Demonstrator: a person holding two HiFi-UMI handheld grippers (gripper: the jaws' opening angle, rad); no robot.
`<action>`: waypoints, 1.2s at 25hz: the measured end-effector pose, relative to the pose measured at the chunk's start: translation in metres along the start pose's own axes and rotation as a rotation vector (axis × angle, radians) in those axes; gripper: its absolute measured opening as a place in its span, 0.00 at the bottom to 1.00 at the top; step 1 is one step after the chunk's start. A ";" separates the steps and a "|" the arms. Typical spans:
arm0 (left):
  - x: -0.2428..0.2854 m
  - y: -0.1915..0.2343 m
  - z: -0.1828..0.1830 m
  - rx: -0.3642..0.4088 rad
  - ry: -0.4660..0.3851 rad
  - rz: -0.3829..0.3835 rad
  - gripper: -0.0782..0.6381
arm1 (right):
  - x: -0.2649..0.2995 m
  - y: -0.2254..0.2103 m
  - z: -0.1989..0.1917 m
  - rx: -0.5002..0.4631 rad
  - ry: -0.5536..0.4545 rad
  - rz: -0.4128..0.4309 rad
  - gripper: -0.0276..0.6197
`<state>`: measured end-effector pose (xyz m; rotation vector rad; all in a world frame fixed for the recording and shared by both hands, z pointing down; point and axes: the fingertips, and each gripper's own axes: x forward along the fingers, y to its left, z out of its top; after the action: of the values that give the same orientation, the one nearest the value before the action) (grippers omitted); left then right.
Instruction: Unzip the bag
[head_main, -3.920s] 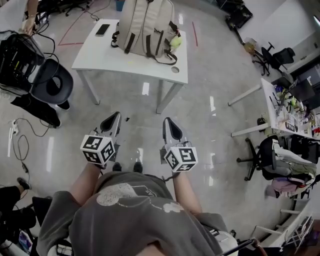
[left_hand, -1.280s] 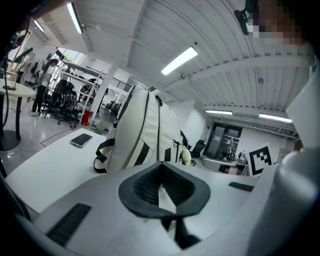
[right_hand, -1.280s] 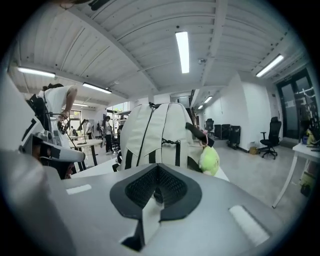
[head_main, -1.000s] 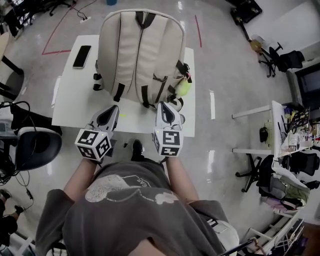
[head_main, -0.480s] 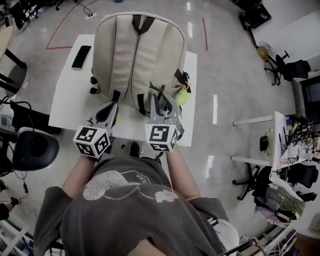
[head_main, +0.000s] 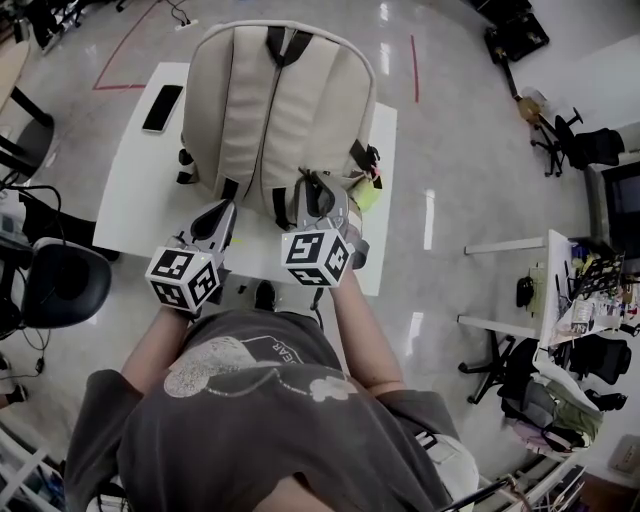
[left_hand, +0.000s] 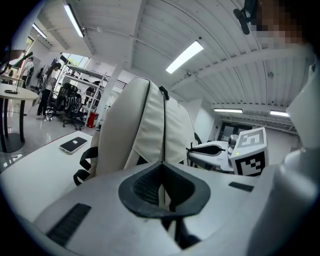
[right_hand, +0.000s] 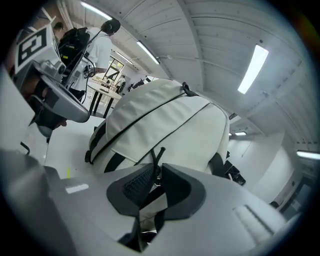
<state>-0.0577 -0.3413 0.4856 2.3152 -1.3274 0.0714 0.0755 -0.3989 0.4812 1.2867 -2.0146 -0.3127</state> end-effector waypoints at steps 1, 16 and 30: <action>0.000 0.000 -0.001 -0.002 0.000 0.001 0.12 | -0.001 0.000 -0.001 0.004 -0.004 -0.001 0.11; 0.006 -0.008 -0.010 0.008 0.026 -0.038 0.12 | -0.039 -0.003 -0.025 0.194 -0.165 -0.042 0.09; 0.008 -0.015 -0.032 0.034 0.091 -0.058 0.12 | -0.023 0.043 -0.075 0.257 -0.080 0.028 0.09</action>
<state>-0.0352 -0.3279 0.5102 2.3482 -1.2231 0.1799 0.1024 -0.3462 0.5489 1.4190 -2.1934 -0.0945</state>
